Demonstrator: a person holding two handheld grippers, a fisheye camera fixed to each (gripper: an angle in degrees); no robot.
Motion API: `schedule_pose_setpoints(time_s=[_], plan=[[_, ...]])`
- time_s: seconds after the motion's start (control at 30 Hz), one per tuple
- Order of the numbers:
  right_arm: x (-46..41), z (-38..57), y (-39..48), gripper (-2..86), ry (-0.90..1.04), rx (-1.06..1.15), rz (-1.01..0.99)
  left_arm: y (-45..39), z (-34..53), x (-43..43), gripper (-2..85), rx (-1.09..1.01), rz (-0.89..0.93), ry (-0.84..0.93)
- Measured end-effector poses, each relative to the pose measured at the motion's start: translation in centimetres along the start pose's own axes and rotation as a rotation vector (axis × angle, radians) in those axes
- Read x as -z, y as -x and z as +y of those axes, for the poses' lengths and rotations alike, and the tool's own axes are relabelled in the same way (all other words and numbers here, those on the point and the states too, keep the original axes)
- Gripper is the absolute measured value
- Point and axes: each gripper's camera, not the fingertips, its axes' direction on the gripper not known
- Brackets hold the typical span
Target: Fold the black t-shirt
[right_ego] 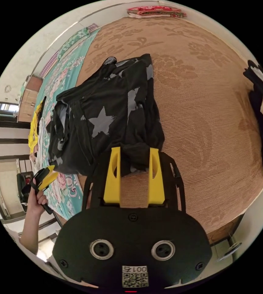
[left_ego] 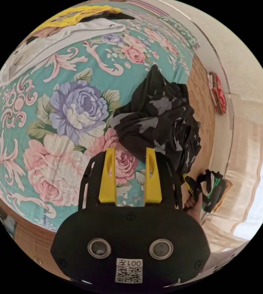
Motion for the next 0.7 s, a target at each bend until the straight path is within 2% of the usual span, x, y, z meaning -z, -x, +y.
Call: schedule_pose_setpoints(time_s=[0.07,0.2,0.37,0.5,0.57,0.7], plan=[[0.0,-0.1,-1.0,12.6,0.0,-0.016,-0.012,0.5,-1.2,0.9,10.3,0.071,0.011,-0.017],[1.5,0.9,-3.6,14.5,-0.057,-0.003,-0.005,1.0,-3.0,2.3,9.2,0.088,0.096,-0.025],[-0.3,0.1,-7.0,18.7,-0.027,0.014,-0.164,2.9,-5.5,2.6,8.0,0.147,0.231,-0.027],[-1.1,0.1,-7.0,17.4,-0.031,0.022,-0.023,4.5,-6.3,3.6,3.3,0.172,0.28,-0.054],[-1.6,0.3,-6.5,16.9,-0.036,0.04,0.046,6.1,-6.4,3.9,0.4,0.234,0.414,-0.07],[-2.6,-0.4,-6.4,13.8,-0.007,-0.012,0.15,8.1,-6.6,5.0,-1.1,0.298,0.552,-0.098]])
